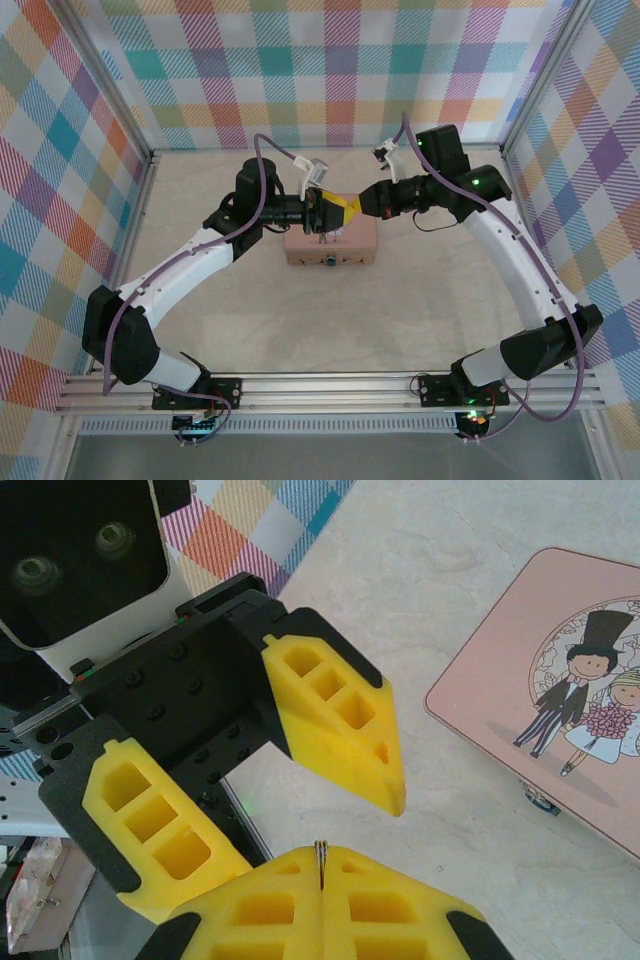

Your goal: Unlock a padlock with a key

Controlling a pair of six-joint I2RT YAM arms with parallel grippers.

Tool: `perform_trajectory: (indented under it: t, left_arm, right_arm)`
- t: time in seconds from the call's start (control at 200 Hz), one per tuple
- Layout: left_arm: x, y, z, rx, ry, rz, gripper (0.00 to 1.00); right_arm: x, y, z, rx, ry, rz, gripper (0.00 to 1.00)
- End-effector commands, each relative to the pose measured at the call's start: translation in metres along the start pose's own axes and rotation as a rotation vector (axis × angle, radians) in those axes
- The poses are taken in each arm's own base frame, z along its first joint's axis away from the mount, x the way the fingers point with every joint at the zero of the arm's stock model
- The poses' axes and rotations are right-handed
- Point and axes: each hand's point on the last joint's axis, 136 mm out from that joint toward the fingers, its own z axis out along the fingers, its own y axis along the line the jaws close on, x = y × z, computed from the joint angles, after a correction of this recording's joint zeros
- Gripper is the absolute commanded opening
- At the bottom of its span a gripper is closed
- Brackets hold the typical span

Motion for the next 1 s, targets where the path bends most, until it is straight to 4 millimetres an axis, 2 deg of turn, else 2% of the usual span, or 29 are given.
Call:
perform_trajectory:
  t: [0.0, 0.345, 0.545, 0.625, 0.665, 0.725, 0.91, 0.995]
  left_arm:
    - [-0.006, -0.007, 0.004, 0.022, -0.011, 0.025, 0.49]
    - [-0.005, -0.02, 0.014, 0.076, -0.001, 0.034, 0.44]
    - [-0.005, -0.021, 0.015, 0.072, 0.001, 0.037, 0.31]
    - [-0.005, -0.019, 0.015, 0.061, 0.002, 0.039, 0.3]
    - [-0.004, -0.019, 0.014, 0.052, 0.005, 0.041, 0.33]
    - [-0.003, -0.016, 0.012, 0.025, 0.008, 0.045, 0.47]
    - [-0.009, -0.019, 0.003, -0.006, -0.019, 0.075, 0.59]
    - [-0.012, -0.023, 0.002, 0.001, -0.027, 0.086, 0.6]
  right_arm:
    - [-0.007, 0.019, -0.01, -0.055, -0.04, -0.038, 0.0]
    - [-0.007, 0.019, -0.011, -0.053, -0.047, -0.039, 0.0]
    - [-0.006, 0.018, -0.012, -0.052, -0.05, -0.033, 0.0]
    - [-0.005, 0.017, -0.013, -0.044, -0.052, -0.036, 0.0]
    - [-0.005, 0.016, -0.013, -0.036, -0.05, -0.034, 0.0]
    - [-0.003, 0.014, -0.014, -0.022, -0.048, -0.033, 0.0]
    - [0.0, 0.012, -0.013, -0.021, -0.034, -0.02, 0.0]
    - [0.0, 0.01, -0.012, -0.02, -0.029, -0.012, 0.0]
